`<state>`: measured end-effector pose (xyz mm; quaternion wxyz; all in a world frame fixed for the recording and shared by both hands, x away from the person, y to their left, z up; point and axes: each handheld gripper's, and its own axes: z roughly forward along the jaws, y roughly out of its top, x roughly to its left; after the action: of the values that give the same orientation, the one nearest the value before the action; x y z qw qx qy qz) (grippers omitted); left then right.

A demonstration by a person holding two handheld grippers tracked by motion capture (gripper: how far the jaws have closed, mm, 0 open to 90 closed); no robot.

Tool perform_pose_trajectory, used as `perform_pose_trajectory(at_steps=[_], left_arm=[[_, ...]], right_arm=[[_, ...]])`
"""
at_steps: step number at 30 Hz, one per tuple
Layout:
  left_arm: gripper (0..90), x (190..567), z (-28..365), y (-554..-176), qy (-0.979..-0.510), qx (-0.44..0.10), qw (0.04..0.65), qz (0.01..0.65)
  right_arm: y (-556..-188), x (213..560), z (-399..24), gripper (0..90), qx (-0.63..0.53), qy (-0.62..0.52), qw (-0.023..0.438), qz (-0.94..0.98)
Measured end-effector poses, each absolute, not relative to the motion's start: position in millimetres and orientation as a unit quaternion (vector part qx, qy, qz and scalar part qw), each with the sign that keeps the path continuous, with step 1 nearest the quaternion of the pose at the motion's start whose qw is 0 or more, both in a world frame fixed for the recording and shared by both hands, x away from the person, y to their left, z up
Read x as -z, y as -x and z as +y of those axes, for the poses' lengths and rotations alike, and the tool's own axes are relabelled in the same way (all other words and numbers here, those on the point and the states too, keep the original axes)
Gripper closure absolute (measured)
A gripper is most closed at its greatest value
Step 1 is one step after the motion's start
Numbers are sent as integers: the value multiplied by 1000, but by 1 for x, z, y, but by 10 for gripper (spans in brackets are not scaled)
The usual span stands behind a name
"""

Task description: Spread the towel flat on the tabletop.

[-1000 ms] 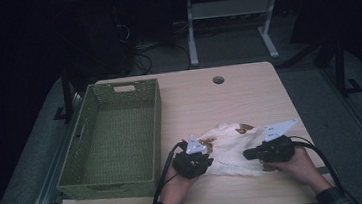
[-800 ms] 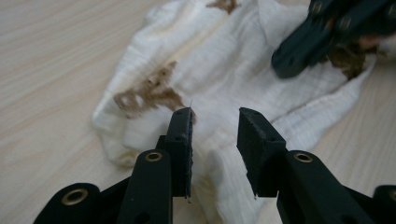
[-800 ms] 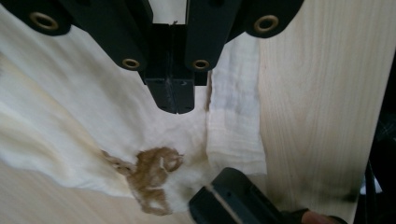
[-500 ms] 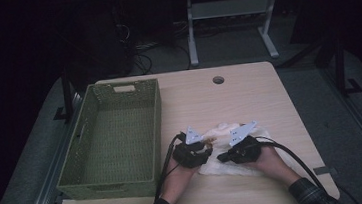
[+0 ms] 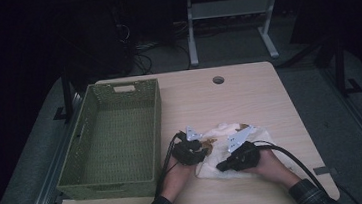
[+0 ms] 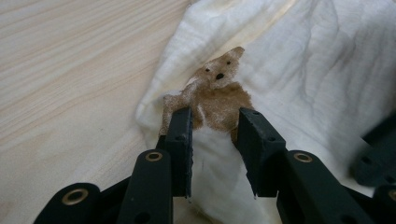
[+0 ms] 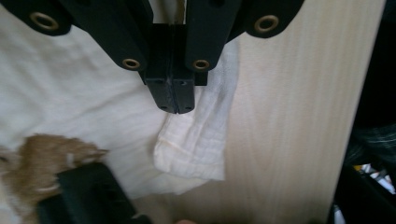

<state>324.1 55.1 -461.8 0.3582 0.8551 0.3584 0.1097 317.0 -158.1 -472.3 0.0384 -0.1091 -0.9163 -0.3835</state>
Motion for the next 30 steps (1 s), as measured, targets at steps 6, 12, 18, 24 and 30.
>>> perform_pose_trajectory(at_steps=[6,12,18,24,30], left_arm=[[655,463,54,-324,-855,-113,358,358],[659,463,54,-324,-856,-114,356,357],[658,463,53,-323,-856,-113,356,357],[645,462,53,-323,-858,-116,354,353],[638,457,54,-321,-854,-115,368,350]], right_arm=[[-307,473,-153,894,384,86,55,-917],[-288,471,-153,893,385,67,82,-917],[-274,469,-153,884,389,39,97,-915],[-265,471,-150,873,384,28,105,-917],[-275,459,-163,845,412,53,74,-907]])
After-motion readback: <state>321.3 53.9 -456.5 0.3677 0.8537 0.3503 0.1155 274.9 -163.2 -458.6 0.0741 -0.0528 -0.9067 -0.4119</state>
